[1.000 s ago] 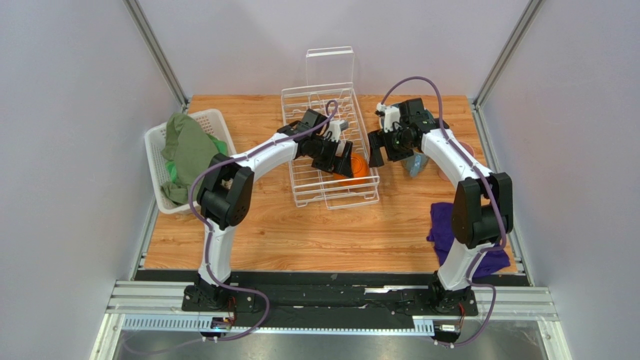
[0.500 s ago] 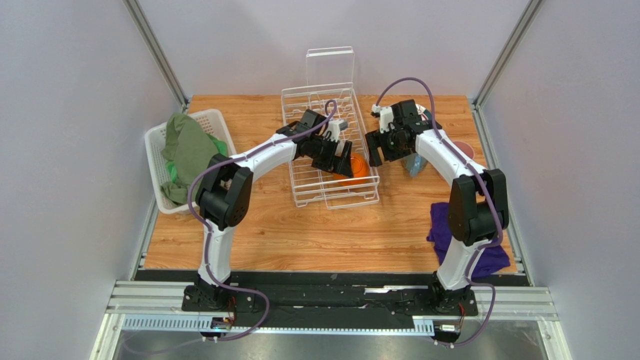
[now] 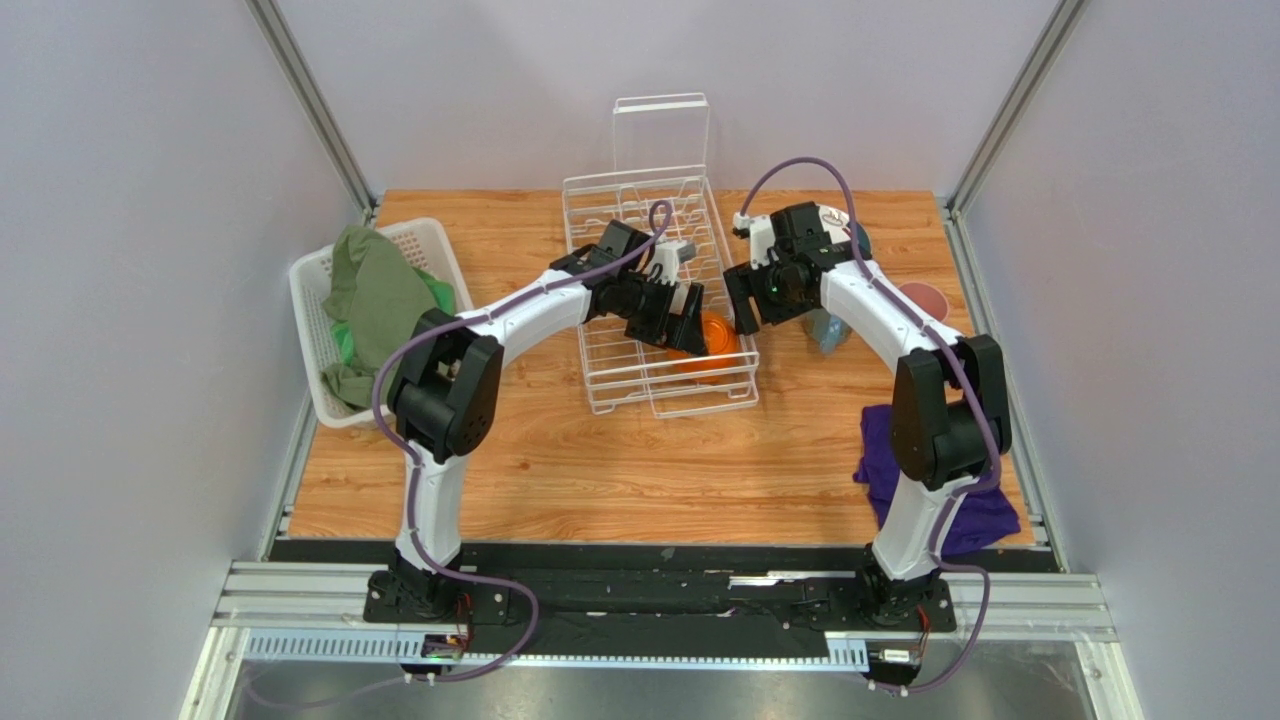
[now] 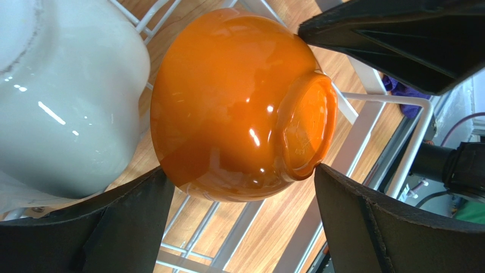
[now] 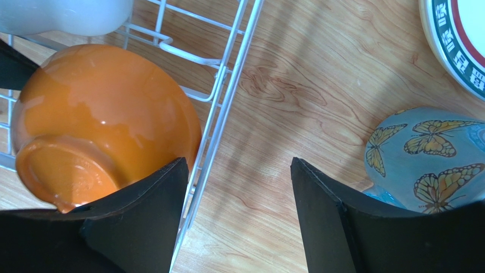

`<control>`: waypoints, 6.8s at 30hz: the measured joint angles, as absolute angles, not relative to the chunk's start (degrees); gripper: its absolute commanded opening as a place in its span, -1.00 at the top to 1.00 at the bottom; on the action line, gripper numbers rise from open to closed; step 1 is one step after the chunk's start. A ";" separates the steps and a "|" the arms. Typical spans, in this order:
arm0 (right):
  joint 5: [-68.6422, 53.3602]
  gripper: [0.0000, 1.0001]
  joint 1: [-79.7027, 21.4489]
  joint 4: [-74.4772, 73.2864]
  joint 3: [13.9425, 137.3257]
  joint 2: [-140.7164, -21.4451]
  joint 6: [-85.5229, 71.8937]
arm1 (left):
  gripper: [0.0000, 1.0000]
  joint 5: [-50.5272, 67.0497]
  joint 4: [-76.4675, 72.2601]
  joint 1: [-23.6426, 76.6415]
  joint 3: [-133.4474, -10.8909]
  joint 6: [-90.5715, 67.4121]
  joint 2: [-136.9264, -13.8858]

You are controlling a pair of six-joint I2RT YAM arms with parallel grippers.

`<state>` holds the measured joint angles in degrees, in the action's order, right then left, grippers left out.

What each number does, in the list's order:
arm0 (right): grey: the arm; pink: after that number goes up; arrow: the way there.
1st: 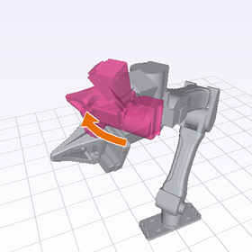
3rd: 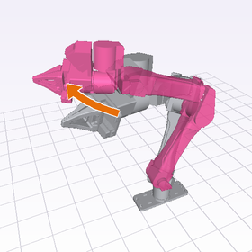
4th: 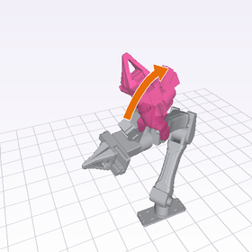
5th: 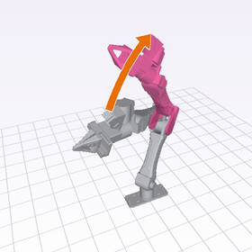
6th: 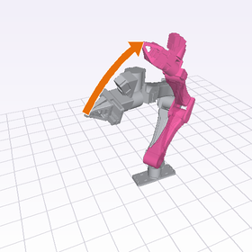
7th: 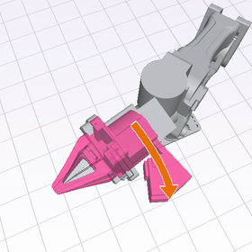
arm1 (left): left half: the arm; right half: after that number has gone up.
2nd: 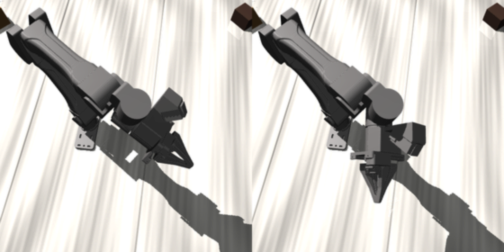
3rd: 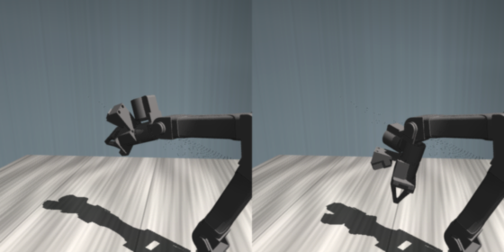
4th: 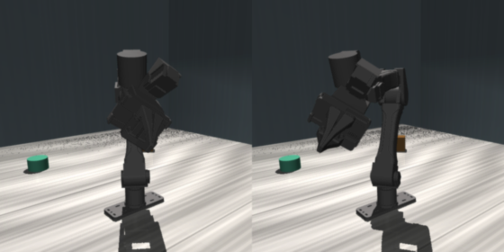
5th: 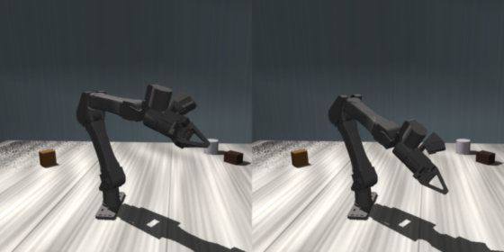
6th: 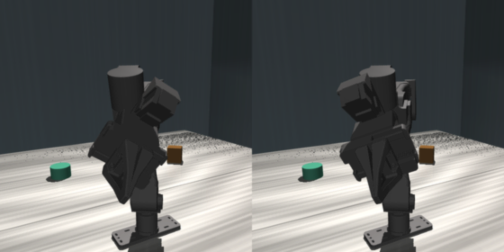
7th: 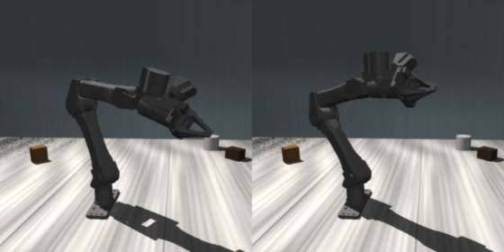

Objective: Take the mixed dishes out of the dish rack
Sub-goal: Pick up the bowl from the dish rack, then place the bowl at the center of the board.

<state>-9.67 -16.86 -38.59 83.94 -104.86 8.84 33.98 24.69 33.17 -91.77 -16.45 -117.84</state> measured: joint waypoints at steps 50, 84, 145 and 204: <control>-7.73 -0.36 -18.15 -36.58 81.41 -105.41 8.84 | -0.97 38.39 20.36 32.49 -92.60 -24.51 -117.45; -8.69 -0.58 -18.31 -39.33 81.82 -103.68 9.02 | 1.00 38.02 26.35 32.25 -96.23 -16.40 -116.95; -28.71 -0.51 -10.72 -67.59 115.79 -98.70 3.46 | 1.00 -32.08 -28.12 65.19 -61.93 82.21 -94.24; -21.12 1.00 -11.55 -68.51 116.27 -100.51 2.66 | -0.83 -39.64 -56.75 68.20 -55.24 94.78 -97.71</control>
<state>-21.12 -11.55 -68.51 116.27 -100.51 2.66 -39.64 -56.75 68.20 -55.24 94.78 -97.71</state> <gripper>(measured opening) 0.115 0.910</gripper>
